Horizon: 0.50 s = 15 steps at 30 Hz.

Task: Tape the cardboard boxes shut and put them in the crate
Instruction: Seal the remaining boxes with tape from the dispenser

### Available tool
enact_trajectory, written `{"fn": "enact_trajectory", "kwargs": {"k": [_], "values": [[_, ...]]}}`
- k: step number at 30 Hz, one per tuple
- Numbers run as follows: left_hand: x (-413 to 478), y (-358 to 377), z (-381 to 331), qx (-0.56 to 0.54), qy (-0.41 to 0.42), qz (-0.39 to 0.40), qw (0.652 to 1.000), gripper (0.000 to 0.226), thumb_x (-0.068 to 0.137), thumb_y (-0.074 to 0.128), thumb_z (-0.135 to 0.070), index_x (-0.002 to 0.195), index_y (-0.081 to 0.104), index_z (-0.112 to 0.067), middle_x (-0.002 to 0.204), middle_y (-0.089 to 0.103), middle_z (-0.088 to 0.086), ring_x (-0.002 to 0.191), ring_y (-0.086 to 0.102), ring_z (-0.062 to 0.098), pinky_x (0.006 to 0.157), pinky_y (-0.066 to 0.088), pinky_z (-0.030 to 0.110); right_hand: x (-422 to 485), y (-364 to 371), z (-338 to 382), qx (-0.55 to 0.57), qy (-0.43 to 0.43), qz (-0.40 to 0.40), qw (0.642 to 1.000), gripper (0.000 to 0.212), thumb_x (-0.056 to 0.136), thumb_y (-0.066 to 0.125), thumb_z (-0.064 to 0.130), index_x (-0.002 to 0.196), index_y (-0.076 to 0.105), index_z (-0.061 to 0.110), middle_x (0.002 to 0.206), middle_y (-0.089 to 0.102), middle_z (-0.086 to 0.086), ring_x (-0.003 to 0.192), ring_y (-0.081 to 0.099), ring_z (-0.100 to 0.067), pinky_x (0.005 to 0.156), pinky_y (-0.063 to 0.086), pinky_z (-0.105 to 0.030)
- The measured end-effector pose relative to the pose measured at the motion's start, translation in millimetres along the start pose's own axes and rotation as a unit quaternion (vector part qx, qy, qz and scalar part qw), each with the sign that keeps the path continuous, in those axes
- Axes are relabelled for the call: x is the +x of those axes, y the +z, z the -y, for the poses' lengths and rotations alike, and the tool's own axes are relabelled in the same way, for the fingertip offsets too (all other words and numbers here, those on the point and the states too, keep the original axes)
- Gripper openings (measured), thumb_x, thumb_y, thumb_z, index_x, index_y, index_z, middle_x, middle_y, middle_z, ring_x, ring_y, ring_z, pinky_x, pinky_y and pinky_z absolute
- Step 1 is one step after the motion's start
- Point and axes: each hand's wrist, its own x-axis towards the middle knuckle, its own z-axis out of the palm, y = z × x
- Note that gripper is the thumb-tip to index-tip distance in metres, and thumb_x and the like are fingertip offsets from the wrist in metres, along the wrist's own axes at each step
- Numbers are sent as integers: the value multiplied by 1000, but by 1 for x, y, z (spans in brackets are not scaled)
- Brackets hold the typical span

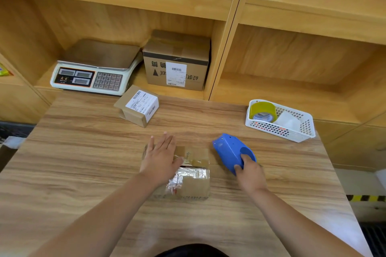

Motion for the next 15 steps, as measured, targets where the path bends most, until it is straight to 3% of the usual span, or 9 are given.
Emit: {"fn": "enact_trajectory", "kwargs": {"k": [3, 6, 10, 13, 15], "values": [[1, -26, -14, -81, 2, -11, 997, 72, 97, 36, -47, 152, 3, -13, 160, 6, 2, 146, -7, 12, 116, -9, 35, -8, -11, 1, 72, -35, -24, 996, 37, 89, 56, 17, 124, 56, 5, 105, 65, -13, 105, 55, -36, 82, 41, -33], [0, -53, -26, -178, -2, -27, 984, 71, 95, 46, -39, 152, 8, -20, 159, 12, 0, 145, 9, 17, 116, 11, 34, -18, -24, 7, 109, -91, -60, 988, 37, 88, 60, 12, 124, 58, 5, 112, 63, -9, 116, 47, -33, 96, 40, -37], [-1, -79, -32, -272, 41, -8, 961, 72, 93, 53, -39, 152, 14, -28, 157, 19, -6, 140, 25, 17, 113, 27, 37, -38, -48, 26, 125, -231, -135, 955, 27, 79, 65, -6, 106, 65, 0, 91, 68, -12, 101, 40, -15, 97, 34, -39], [-4, -91, -32, -306, 82, -9, 948, 70, 92, 57, -33, 150, 18, -35, 157, 18, -10, 140, 20, 7, 112, 27, 32, -44, -53, 28, 76, -303, -183, 932, 27, 71, 65, 3, 98, 67, -1, 87, 70, -10, 104, 38, -22, 90, 36, -47], [-7, -97, -31, -320, 85, -20, 943, 69, 89, 61, -30, 147, 24, -39, 152, 27, -13, 130, 36, 7, 97, 35, 24, -45, -53, 26, 59, -319, -184, 928, 27, 77, 60, 14, 99, 67, 1, 87, 70, -6, 107, 38, -20, 96, 36, -45]]}}
